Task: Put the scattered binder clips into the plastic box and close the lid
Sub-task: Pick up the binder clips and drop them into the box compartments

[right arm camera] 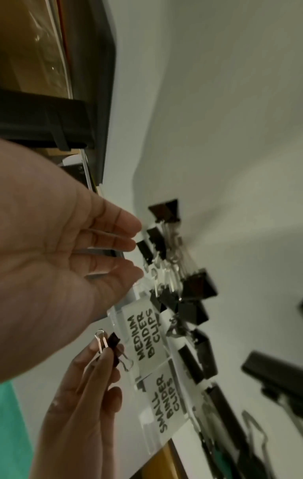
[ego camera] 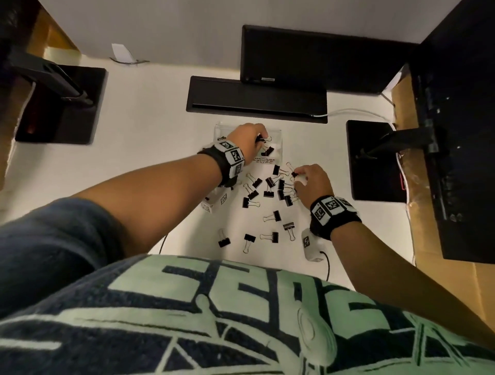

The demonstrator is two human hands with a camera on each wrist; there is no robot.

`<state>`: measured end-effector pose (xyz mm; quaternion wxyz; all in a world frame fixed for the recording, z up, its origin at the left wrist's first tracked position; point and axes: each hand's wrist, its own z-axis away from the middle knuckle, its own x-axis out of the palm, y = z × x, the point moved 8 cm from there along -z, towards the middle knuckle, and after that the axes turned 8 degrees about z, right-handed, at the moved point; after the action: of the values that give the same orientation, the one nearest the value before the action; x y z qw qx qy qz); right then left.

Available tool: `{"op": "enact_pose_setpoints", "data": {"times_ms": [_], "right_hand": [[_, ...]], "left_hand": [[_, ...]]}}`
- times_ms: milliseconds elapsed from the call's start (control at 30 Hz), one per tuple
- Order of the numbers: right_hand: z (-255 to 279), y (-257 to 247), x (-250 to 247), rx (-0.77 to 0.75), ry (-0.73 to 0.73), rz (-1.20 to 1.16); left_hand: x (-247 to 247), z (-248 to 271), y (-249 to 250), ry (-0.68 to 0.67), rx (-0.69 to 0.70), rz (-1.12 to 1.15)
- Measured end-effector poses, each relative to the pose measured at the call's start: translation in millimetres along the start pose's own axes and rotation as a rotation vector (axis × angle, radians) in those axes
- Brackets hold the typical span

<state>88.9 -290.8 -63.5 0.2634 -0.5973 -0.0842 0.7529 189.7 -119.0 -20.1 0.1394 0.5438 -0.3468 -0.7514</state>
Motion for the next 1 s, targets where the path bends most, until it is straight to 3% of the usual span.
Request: {"op": "enact_pose_setpoints", "data": {"times_ms": [300,467,700,1000], "right_hand": [[22,-16,25,-0.145,-0.136,0.1],[27,-25,41,-0.085,-0.191,0.171],[36,-35,42,-0.108,-0.142,0.174],[40,-48,47,-0.22,-0.188,0.182]], "left_hand": [[28,48,4,-0.078,0.068,-0.037],[63,86,-23,-0.234,-0.117,-0.119],[81,102,-31,-0.196,-0.134,-0.188],[81,106,-32,-0.204,-0.121,-0.174]]}}
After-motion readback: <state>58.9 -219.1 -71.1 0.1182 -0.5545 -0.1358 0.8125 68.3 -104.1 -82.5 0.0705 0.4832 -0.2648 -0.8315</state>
